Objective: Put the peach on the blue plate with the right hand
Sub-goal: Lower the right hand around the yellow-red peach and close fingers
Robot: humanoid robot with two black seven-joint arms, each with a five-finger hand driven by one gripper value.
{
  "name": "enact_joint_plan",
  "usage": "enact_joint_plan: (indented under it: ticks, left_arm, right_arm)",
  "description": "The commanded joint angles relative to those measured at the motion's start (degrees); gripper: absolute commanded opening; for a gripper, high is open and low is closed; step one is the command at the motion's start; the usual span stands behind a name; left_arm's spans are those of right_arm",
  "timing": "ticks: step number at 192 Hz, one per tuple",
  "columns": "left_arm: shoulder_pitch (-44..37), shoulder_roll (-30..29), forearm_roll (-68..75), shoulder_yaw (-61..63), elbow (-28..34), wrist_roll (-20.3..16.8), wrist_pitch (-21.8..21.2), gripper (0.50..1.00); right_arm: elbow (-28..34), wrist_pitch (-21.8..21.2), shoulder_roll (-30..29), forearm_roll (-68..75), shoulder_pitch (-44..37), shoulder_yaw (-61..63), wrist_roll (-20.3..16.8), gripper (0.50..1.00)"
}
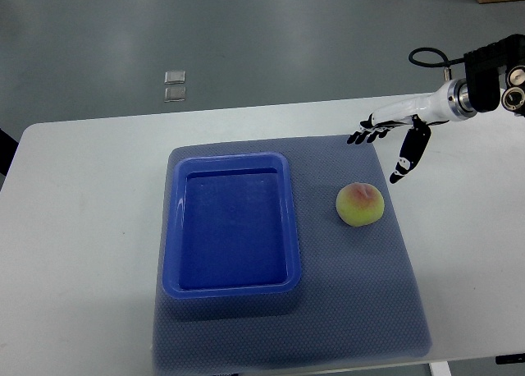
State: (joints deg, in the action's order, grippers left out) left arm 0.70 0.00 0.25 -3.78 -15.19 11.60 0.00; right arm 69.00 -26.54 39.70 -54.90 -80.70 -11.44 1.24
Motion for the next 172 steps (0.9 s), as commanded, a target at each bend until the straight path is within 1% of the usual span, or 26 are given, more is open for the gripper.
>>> enact_joint_plan:
  ticks: [1, 6, 30, 31, 39, 79, 84, 110, 136, 159, 172]
  left_arm:
    - [0.0, 0.0, 0.0, 0.1, 0.0, 0.0, 0.0, 1.000]
    - [0.0, 0.0, 0.0, 0.1, 0.1, 0.0, 0.0, 1.000]
    - [0.0, 0.0, 0.0, 0.1, 0.1, 0.0, 0.0, 1.000]
    - [0.0, 0.0, 0.0, 0.1, 0.1, 0.0, 0.0, 1.000]
    - [0.0, 0.0, 0.0, 0.1, 0.1, 0.0, 0.0, 1.000]
    - [0.0, 0.0, 0.0, 0.1, 0.1, 0.0, 0.0, 1.000]
    - [0.0, 0.0, 0.0, 0.1, 0.2, 0.0, 0.0, 1.000]
    - [0.0, 0.0, 0.0, 0.1, 0.2, 0.0, 0.0, 1.000]
    - [0.0, 0.0, 0.0, 0.1, 0.3, 0.0, 0.0, 1.000]
    - [0.0, 0.0, 0.0, 0.1, 0.4, 0.0, 0.0, 1.000]
    - [0.0, 0.0, 0.0, 0.1, 0.4, 0.0, 0.0, 1.000]
  right_arm:
    - [0.0, 0.9, -0.1, -0.8, 1.3, 0.0, 0.1, 0.932]
    - [0.0, 1.1, -0.2, -1.0, 2.7, 0.1, 0.2, 0.932]
    - [0.0, 1.8, -0.2, -0.8, 3.7, 0.4, 0.4, 0.932]
    - [0.0, 2.8, -0.4, -0.9, 4.3, 0.5, 0.5, 0.932]
    - [0.0, 3.4, -0.9, -0.9, 4.6, 0.5, 0.8, 0.932]
    - [0.0, 4.0, -1.4, -0.9, 6.3, 0.6, 1.0, 0.932]
    - [0.0, 4.7, -2.0, -0.9, 7.2, 0.6, 1.3, 0.930]
    - [0.0, 5.6, -2.7, -0.9, 8.9, 0.8, 1.8, 0.930]
    - [0.0, 7.5, -3.3, -1.0, 12.0, 3.3, 2.2, 0.928]
    - [-0.1, 8.3, -3.8, -1.0, 13.1, 3.5, 2.8, 0.926]
    - [-0.1, 9.6, -3.9, -1.1, 13.6, 3.5, 3.3, 0.919]
